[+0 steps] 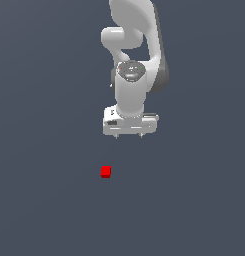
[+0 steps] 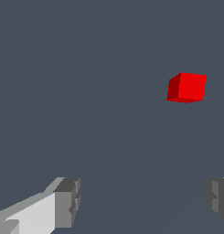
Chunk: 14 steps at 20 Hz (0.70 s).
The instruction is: Pick up the red cube and move it to a goal position.
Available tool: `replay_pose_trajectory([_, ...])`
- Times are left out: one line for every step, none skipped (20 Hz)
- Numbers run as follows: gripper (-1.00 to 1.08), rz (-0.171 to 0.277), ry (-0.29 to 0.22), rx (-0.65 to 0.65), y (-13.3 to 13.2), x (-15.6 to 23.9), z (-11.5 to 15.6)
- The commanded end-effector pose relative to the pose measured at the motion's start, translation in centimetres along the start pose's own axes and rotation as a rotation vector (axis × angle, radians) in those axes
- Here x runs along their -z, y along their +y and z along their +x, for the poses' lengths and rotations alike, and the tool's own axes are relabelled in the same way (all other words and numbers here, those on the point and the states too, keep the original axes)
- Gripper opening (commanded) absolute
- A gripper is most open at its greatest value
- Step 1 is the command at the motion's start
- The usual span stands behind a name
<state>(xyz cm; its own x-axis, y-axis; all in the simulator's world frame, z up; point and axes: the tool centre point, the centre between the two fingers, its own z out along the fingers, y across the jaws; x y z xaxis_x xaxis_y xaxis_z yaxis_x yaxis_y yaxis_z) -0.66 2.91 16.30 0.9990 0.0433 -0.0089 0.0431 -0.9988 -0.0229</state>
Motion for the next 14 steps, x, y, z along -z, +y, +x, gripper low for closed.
replay_pose_trajectory([1.0, 0.0, 0.0, 0.0, 0.0, 0.0, 0.0])
replay_pose_trajectory([1.0, 0.0, 0.0, 0.0, 0.0, 0.0, 0.0])
replay_pose_trajectory([1.0, 0.0, 0.0, -0.001, 0.1, -0.1, 0.1])
replay_pose_trajectory([1.0, 0.0, 0.0, -0.001, 0.1, -0.2, 0.1])
replay_pose_trajectory([1.0, -0.001, 0.0, -0.003, 0.2, -0.3, 0.2])
replay_pose_trajectory([1.0, -0.001, 0.0, -0.004, 0.3, -0.5, 0.3])
replay_pose_trajectory([1.0, -0.001, 0.0, -0.006, 0.5, -0.7, 0.5])
replay_pose_trajectory([1.0, -0.002, 0.001, -0.008, 0.7, -1.0, 0.6])
replay_pose_trajectory([1.0, -0.002, 0.001, -0.011, 0.9, -1.3, 0.8])
replay_pose_trajectory([1.0, -0.003, 0.001, -0.013, 1.1, -1.6, 1.0])
replay_pose_trajectory([1.0, -0.004, 0.001, -0.016, 1.4, -2.0, 1.3])
replay_pose_trajectory([1.0, -0.005, 0.002, -0.02, 1.7, -2.4, 1.6])
replay_pose_trajectory([1.0, -0.005, 0.002, -0.024, 2.0, -2.8, 1.8])
replay_pose_trajectory([1.0, -0.006, 0.002, -0.028, 2.4, -3.3, 2.2])
